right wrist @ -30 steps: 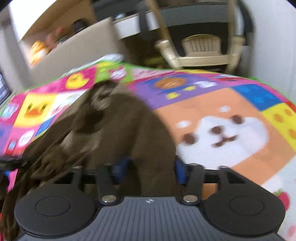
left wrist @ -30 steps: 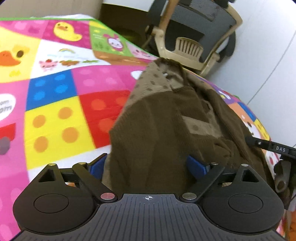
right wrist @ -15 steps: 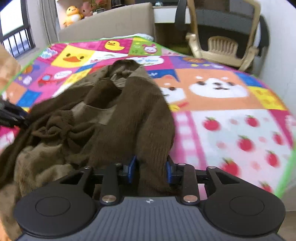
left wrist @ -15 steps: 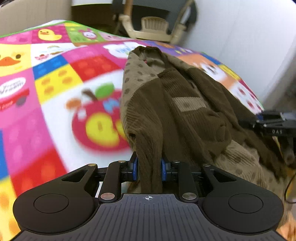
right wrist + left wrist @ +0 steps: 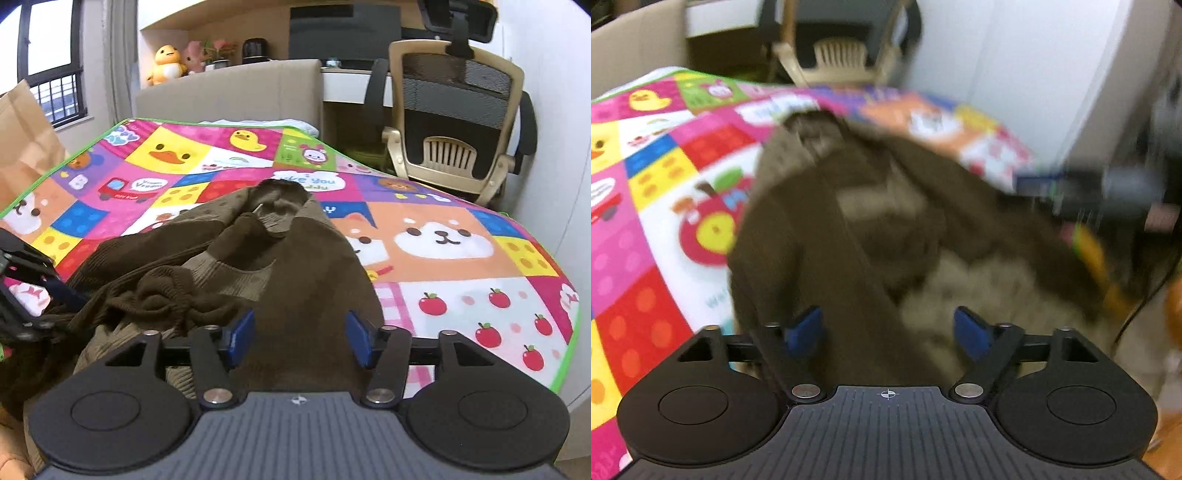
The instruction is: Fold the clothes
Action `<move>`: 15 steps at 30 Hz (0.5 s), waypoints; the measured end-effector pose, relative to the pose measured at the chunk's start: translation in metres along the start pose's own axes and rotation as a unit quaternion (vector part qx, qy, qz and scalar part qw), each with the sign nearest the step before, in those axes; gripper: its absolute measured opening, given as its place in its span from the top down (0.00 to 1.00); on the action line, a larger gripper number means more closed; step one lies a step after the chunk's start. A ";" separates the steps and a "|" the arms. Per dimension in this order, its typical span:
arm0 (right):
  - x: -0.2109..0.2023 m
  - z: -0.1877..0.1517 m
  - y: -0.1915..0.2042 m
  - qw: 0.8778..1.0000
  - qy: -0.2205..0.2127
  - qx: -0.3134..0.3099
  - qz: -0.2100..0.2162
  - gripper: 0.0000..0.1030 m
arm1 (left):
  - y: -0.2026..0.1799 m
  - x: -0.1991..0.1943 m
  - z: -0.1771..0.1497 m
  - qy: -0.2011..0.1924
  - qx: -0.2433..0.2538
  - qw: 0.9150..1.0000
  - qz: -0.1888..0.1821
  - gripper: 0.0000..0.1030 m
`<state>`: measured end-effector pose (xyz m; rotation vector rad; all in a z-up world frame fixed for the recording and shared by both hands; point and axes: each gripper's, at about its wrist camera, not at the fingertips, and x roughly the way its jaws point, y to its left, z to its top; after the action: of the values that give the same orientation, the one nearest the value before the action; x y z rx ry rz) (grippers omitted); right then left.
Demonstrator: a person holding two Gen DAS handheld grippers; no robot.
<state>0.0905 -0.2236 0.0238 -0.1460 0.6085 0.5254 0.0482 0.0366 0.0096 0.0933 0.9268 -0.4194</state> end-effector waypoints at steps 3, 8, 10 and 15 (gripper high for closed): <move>0.002 -0.002 -0.001 1.000 0.008 -0.007 -0.008 0.40 | 0.004 -0.001 -0.003 -0.014 0.027 0.999 0.017 0.92; 0.020 -0.013 0.016 0.993 0.050 -0.097 -0.040 0.23 | 0.044 -0.033 0.023 -0.086 0.030 0.993 0.082 0.95; 0.028 -0.012 0.019 0.990 0.070 -0.116 -0.039 0.26 | 0.066 -0.040 0.035 -0.106 0.028 0.985 0.130 0.95; 0.031 0.009 0.016 0.977 0.082 -0.181 -0.080 0.71 | 0.128 -0.038 0.056 -0.133 0.015 0.954 0.270 0.95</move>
<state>0.1088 -0.1943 0.0129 -0.5834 0.6510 0.4666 0.1203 0.1511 0.0607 0.3036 0.5948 0.0632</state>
